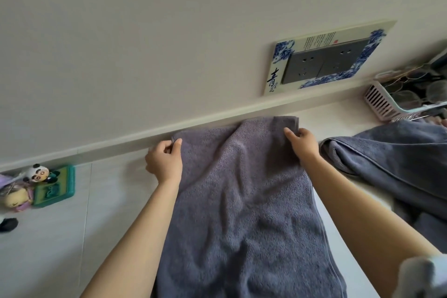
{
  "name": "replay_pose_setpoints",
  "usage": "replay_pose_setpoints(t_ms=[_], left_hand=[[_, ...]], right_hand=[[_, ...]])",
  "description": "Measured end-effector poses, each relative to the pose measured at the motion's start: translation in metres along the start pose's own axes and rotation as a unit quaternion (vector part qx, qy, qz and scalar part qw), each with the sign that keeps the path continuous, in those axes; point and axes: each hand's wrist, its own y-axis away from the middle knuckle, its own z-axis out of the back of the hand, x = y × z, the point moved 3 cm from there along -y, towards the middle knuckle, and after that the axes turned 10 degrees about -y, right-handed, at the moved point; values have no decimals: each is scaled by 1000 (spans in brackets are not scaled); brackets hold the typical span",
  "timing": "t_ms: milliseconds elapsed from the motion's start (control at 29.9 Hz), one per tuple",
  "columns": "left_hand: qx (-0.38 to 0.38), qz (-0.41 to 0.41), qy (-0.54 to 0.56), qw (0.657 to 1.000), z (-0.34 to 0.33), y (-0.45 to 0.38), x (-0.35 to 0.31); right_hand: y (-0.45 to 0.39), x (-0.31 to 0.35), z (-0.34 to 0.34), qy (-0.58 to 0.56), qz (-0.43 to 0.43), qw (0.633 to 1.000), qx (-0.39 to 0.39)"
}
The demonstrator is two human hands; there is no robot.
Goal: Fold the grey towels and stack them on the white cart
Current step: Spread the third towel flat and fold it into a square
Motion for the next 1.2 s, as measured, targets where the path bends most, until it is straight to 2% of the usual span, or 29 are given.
replay_pose_setpoints(t_ms=[100, 167, 234, 301, 367, 434, 534, 668, 801, 868, 1035, 1102, 1202], left_hand=[[9, 27, 166, 986, 12, 2, -1], [-15, 39, 230, 972, 26, 4, 8], [14, 51, 196, 979, 31, 7, 26], [100, 67, 74, 990, 22, 13, 49], [174, 70, -28, 982, 14, 19, 64], [193, 63, -64, 977, 15, 22, 65], [196, 63, -75, 976, 15, 13, 48], [180, 79, 44, 980, 6, -1, 21], [24, 34, 87, 995, 19, -19, 2], [-7, 35, 118, 992, 24, -26, -2], [34, 48, 116, 992, 16, -25, 6], [48, 53, 126, 990, 14, -20, 12], [68, 44, 101, 992, 17, 4, 28]], right_hand=[[6, 8, 7, -197, -16, 980, -11], [12, 7, 21, -284, -21, 958, -25], [21, 0, 34, -215, -12, 976, -24], [31, -12, 41, -39, -18, 999, 2], [34, -22, 43, 90, -40, 994, 37], [36, -24, 43, 145, -47, 987, 52], [34, -16, 40, 133, -22, 990, 34], [29, -3, 29, 63, 0, 998, 30], [19, 11, 27, -52, 48, 997, -9], [13, 16, 27, -108, 47, 993, -27], [8, 1, 21, -117, 2, 993, 0], [12, -1, 24, -94, 25, 995, 4], [36, -14, 35, 6, 79, 997, -17]])
